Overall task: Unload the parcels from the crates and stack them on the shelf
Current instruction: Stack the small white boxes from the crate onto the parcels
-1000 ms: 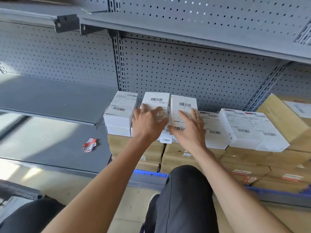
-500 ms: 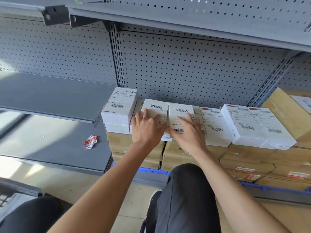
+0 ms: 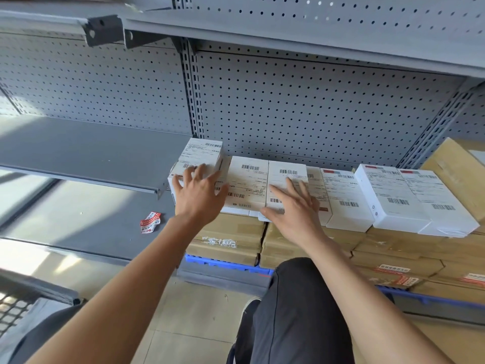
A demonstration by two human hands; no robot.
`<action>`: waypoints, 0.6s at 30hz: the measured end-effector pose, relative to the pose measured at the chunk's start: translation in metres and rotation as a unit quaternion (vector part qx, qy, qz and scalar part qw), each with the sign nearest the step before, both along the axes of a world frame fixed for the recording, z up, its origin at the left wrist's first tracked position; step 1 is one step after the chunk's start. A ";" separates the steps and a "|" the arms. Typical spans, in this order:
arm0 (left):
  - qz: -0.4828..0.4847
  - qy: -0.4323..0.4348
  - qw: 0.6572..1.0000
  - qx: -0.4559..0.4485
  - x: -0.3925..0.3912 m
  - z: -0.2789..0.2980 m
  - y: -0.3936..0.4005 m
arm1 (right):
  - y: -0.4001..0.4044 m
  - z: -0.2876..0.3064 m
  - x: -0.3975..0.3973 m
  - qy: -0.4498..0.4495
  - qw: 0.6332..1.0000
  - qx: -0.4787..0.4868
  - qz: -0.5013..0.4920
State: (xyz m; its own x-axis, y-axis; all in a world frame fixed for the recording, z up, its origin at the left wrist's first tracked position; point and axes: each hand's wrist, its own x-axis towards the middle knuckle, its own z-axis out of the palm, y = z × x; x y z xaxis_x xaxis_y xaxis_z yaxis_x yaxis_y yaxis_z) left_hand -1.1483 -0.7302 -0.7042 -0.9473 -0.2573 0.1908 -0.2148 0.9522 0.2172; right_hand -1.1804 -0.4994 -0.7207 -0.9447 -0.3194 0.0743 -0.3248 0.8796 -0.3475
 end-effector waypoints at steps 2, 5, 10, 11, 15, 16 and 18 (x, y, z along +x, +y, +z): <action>-0.008 0.006 1.000 -0.007 0.003 -0.003 -0.003 | -0.006 0.000 -0.001 0.001 1.000 0.007 0.005; -0.015 0.012 1.000 -0.018 0.003 -0.004 -0.004 | -0.012 0.000 -0.003 0.004 1.000 0.011 0.008; -0.023 0.015 0.999 -0.019 0.004 -0.005 -0.009 | -0.023 0.002 -0.008 -0.003 1.000 0.008 0.014; -0.025 0.014 0.999 -0.024 0.005 -0.006 -0.010 | -0.026 0.001 -0.008 -0.002 1.000 0.009 0.016; -0.037 0.012 0.998 -0.041 0.006 -0.009 -0.013 | -0.032 0.003 -0.011 -0.002 1.000 0.001 0.017; -0.039 0.009 0.998 -0.047 0.006 -0.010 -0.014 | -0.033 0.003 -0.011 -0.001 1.000 0.000 0.016; -0.040 -0.002 0.997 -0.061 0.005 -0.010 -0.015 | -0.033 0.001 -0.011 0.005 1.000 0.001 0.014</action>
